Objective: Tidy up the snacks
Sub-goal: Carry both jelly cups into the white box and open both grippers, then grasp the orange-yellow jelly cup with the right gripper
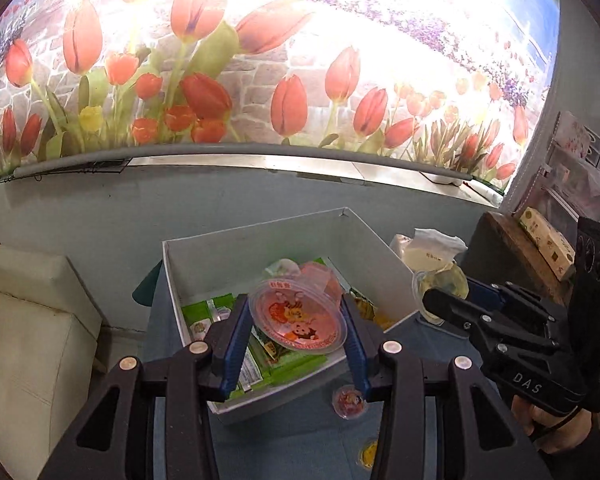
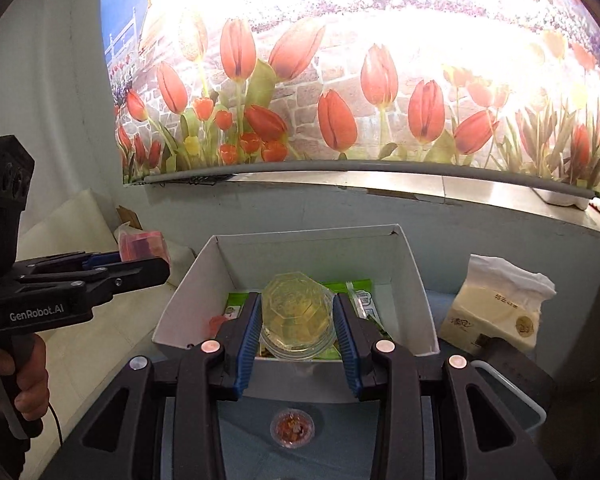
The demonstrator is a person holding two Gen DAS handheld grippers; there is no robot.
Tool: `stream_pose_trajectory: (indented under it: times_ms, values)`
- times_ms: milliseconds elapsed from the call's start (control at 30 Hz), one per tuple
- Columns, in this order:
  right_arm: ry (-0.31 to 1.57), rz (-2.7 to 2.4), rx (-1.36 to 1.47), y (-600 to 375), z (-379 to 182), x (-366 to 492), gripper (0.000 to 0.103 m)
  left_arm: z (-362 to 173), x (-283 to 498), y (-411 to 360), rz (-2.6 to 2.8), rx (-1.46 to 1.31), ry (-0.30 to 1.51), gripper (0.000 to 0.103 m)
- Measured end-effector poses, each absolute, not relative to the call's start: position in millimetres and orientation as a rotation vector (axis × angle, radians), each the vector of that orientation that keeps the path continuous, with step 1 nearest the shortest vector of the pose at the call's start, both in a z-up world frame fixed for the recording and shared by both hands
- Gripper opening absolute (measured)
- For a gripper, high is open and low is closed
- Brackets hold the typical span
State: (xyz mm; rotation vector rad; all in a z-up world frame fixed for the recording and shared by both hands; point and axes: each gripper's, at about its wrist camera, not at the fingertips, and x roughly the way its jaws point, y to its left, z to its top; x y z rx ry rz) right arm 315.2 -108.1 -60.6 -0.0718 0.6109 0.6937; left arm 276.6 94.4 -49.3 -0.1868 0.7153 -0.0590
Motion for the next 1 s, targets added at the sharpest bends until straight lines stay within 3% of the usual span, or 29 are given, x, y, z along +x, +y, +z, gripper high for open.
stream_pose_trajectory:
  times_ms: [500, 533, 567, 600, 633, 667, 1000]
  values:
    - [0.752, 0.629, -0.041, -83, -97, 387, 0.04, -85, 328, 114, -0.051, -0.161, 0.77, 0.048]
    - [0.755, 0.629, -0.053, -80, -98, 387, 0.04, -87, 331, 115, -0.056, -0.158, 0.771, 0.054]
    - [0.754, 0.623, -0.066, -79, -99, 387, 0.043, -88, 332, 116, -0.06, -0.157, 0.775, 0.062]
    - [0.755, 0.613, -0.08, -77, -100, 387, 0.052, -89, 333, 117, -0.063, -0.162, 0.779, 0.089]
    - [0.757, 0.599, -0.083, -77, -100, 388, 0.08, -90, 334, 118, -0.073, -0.168, 0.777, 0.103]
    - [0.75, 0.585, -0.081, -78, -99, 387, 0.092, -89, 331, 120, -0.077, -0.176, 0.757, 0.103]
    - [0.681, 0.581, -0.104, -86, -89, 369, 0.092, -86, 313, 125, -0.047, -0.17, 0.758, 0.103]
